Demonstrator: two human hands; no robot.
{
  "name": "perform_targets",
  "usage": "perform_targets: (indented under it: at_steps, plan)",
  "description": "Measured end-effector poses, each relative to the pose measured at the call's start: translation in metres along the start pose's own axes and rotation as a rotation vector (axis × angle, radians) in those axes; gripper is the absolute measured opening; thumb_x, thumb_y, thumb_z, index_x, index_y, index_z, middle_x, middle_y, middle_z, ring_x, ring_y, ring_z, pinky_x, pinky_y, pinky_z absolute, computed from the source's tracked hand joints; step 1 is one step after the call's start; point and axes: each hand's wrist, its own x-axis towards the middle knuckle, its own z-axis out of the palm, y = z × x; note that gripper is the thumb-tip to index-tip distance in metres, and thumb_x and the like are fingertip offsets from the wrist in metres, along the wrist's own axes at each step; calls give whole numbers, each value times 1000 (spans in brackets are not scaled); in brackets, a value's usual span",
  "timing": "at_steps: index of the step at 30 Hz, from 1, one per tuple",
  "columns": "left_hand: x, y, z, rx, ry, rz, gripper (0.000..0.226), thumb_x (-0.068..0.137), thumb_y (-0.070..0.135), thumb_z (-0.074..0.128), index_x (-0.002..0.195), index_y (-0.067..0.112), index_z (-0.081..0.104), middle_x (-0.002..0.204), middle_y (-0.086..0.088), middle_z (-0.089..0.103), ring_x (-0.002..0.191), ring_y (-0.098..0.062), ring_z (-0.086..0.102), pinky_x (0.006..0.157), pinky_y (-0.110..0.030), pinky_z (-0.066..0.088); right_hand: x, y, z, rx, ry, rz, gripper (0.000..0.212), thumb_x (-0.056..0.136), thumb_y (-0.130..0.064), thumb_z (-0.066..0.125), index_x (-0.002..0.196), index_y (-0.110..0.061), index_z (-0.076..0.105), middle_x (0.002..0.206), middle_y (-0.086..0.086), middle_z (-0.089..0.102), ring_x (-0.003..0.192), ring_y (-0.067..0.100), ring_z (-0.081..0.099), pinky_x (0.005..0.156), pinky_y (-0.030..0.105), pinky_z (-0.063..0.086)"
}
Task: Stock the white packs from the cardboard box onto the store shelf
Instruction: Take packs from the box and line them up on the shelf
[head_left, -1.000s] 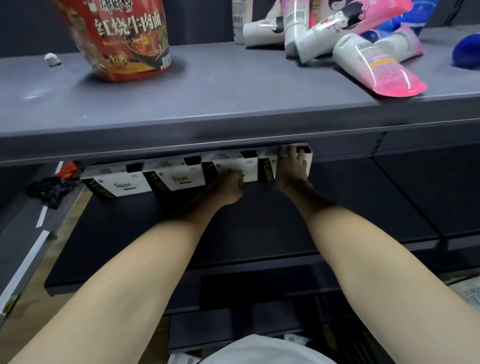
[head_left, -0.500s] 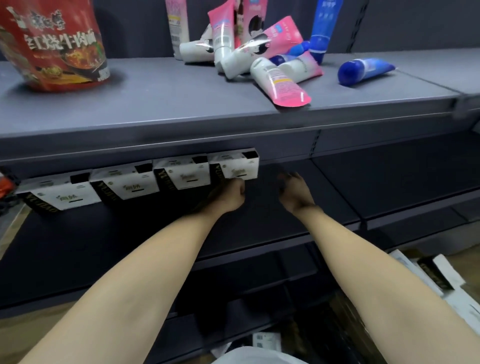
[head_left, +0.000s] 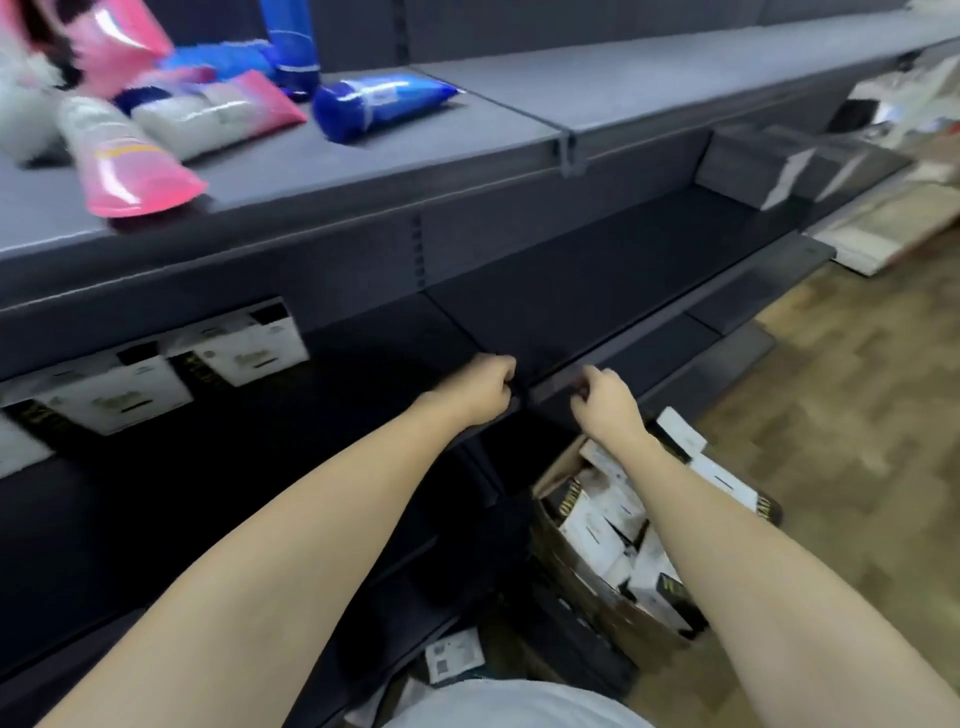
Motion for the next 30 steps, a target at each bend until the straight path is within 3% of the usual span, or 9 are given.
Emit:
perform_targets:
  at_steps: [3, 9, 13, 18, 20, 22, 26, 30]
  plan:
    - [14, 37, 29, 72, -68, 22, 17, 92, 11, 48, 103, 15, 60, 101, -3, 61, 86, -26, 59, 71, -35, 52, -9, 51, -3, -20, -63, 91, 26, 91, -12, 53, 115, -15, 61, 113, 11, 56, 94, 29, 57, 74, 33, 47]
    - [39, 82, 92, 153, -215, 14, 20, 88, 12, 46, 104, 14, 57, 101, -3, 60, 91, -28, 58, 77, -42, 53, -20, 128, 2, -28, -165, 184, 32, 89, -19, 59, 121, -17, 56, 118, 8, 56, 96, 27, 58, 70, 32, 45]
    - [58, 115, 129, 156, -254, -7, 8, 91, 15, 47, 96, 17, 53, 93, 2, 58, 79, -21, 55, 55, -32, 41, -23, 176, -2, -93, -213, 184, 35, 88, -25, 63, 123, -21, 55, 118, 9, 51, 107, 29, 52, 85, 38, 48]
    - [79, 151, 173, 141, -320, -21, 28, 95, 17, 46, 120, 17, 56, 115, -3, 63, 94, -23, 63, 75, -37, 55, -32, 231, -9, -195, -243, 257, 63, 82, -38, 70, 134, -13, 44, 132, 13, 44, 123, 33, 43, 99, 44, 39]
    - [83, 163, 186, 154, -346, -21, 28, 96, 15, 44, 123, 17, 54, 115, -4, 62, 86, -22, 63, 73, -40, 56, -38, 251, -8, -200, -287, 316, 77, 77, -45, 76, 138, -12, 41, 135, 13, 42, 126, 33, 41, 101, 44, 38]
    - [87, 174, 197, 159, -367, -3, 32, 98, 13, 43, 129, 17, 51, 118, -5, 62, 80, -19, 59, 65, -35, 52, -44, 267, -5, -232, -344, 348, 79, 77, -45, 76, 138, -13, 39, 135, 12, 42, 127, 31, 42, 102, 43, 36]
    - [89, 185, 209, 159, -374, 15, 39, 99, 12, 43, 137, 16, 49, 133, -6, 58, 102, -22, 59, 73, -28, 43, -49, 282, 8, -336, -340, 273, 76, 75, -39, 76, 136, -16, 39, 133, 10, 41, 125, 29, 40, 101, 40, 34]
    - [90, 186, 212, 166, -383, 10, 38, 98, 12, 43, 135, 16, 50, 131, -7, 58, 96, -18, 56, 72, -28, 43, -51, 287, 18, -368, -290, 290, 87, 75, -34, 76, 145, -17, 28, 134, 13, 40, 127, 30, 38, 103, 43, 32]
